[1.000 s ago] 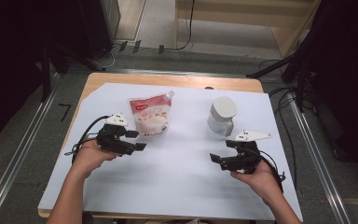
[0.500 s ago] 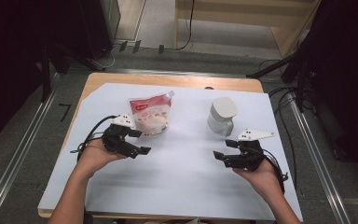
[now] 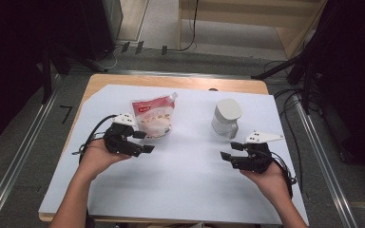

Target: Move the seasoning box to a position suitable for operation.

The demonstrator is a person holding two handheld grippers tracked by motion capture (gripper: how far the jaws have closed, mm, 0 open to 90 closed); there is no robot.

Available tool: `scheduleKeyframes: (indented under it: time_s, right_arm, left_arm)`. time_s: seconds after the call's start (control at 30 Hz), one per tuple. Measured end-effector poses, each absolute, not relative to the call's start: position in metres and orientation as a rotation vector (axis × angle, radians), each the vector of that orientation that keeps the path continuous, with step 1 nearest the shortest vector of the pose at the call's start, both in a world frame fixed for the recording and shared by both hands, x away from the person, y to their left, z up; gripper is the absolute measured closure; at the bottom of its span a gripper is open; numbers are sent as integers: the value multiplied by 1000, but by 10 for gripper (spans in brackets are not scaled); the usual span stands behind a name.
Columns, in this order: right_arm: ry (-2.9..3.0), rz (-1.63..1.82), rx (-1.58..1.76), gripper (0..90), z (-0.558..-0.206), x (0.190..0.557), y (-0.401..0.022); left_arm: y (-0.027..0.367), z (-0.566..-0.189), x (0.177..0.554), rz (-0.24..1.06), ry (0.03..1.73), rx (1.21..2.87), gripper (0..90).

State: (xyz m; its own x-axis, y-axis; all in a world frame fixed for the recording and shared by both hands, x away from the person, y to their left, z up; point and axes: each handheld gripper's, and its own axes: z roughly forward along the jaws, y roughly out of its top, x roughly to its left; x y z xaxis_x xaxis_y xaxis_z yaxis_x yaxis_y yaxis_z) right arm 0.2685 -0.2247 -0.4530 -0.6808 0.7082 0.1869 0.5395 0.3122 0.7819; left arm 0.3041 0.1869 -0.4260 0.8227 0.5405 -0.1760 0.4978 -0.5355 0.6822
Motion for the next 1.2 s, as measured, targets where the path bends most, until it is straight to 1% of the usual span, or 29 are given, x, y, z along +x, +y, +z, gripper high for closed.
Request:
scheduleKeyframes:
  time_s: [0.03, 0.13, 0.33, 0.53, 0.67, 0.9, 1.2]
  right_arm:
    - [2392, 1303, 1163, 420, -454, 269, -225]
    - [2402, 1283, 1159, 432, -457, 269, -226]
    - [2380, 1300, 1136, 451, -456, 268, -228]
    - [2370, 1291, 1121, 446, -455, 267, -230]
    - [2373, 1282, 1124, 443, -455, 267, -231]
    - [2380, 1274, 1110, 439, -455, 267, -230]
    - [2375, 1271, 1143, 397, -456, 268, -230]
  left_arm:
    - [186, -425, 303, 64, 754, 2243, 350]
    - [185, -419, 303, 69, 741, 2228, 366]
    - [183, -415, 303, 54, 738, 2209, 371]
    - [182, -417, 305, 36, 743, 2223, 372]
    - [181, -418, 305, 52, 734, 2230, 373]
    - [179, -421, 305, 22, 723, 2232, 336]
    - [177, -419, 304, 14, 712, 2225, 326]
